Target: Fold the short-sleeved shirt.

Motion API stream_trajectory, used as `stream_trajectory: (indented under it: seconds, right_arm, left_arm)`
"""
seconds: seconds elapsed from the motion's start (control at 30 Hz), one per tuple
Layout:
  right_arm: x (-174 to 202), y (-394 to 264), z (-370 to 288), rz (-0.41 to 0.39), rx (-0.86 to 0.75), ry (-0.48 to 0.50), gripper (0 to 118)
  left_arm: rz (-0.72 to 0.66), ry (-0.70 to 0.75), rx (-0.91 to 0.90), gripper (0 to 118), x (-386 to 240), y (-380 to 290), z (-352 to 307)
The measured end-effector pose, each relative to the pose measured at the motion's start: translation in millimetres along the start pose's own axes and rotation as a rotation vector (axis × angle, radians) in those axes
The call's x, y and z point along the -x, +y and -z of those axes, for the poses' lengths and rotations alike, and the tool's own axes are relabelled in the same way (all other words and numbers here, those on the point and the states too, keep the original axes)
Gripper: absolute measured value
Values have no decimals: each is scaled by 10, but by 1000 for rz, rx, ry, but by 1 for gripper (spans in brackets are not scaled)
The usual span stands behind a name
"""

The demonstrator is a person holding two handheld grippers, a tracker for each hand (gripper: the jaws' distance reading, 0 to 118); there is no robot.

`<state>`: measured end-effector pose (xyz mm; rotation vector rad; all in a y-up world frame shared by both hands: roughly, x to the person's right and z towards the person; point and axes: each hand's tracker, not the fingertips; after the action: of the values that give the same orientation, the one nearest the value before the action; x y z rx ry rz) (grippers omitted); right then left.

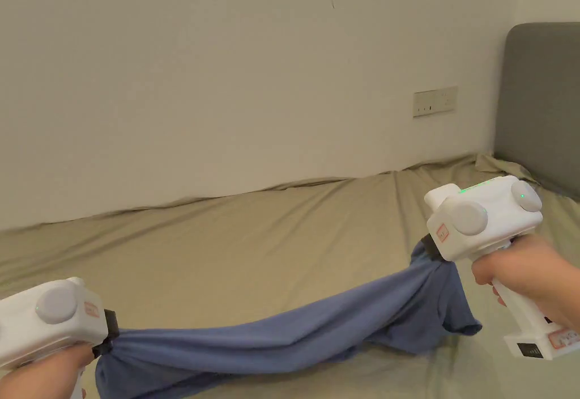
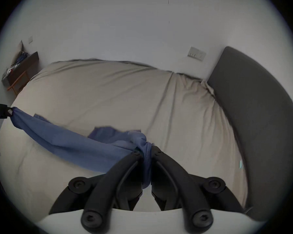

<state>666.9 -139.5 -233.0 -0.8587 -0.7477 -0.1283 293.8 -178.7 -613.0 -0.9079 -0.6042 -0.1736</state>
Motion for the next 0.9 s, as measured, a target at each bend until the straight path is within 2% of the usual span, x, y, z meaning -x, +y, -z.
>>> stream_trajectory:
  seconds: [0.07, 0.17, 0.27, 0.37, 0.4, 0.47, 0.53, 0.9]
  right_arm:
    - [-84, -358, -88, 96, -30, 102, 7]
    - [-91, -795, -264, 80, -41, 85, 7]
    - [-85, -1165, -564, 144, -47, 159, 7]
    - [-18, -1488, -909, 132, -66, 159, 7]
    - [-23, -1579, -1008, 136, -72, 190, 7]
    - [-14, -1753, -1194, 159, -73, 192, 7]
    - [5, -1944, -1347, 137, -55, 173, 7]
    - [48, -3203, -2034, 62, 12, 145, 7]
  left_arm:
    - [8, -19, 46, 0, 74, -235, -24]
    - [-32, -95, 4, 0, 177, -464, -314]
    - [51, -119, -37, 0, 312, -596, -583]
    - [159, -115, -84, 0, 425, -948, -994]
    - [153, -129, -83, 0, 492, -1080, -1136]
    - [119, -177, -63, 0, 662, -1278, -1342]
    - [77, -211, -68, 0, 823, -1487, -1522]
    - [40, -236, 19, 0, 1381, -2689, -2030]
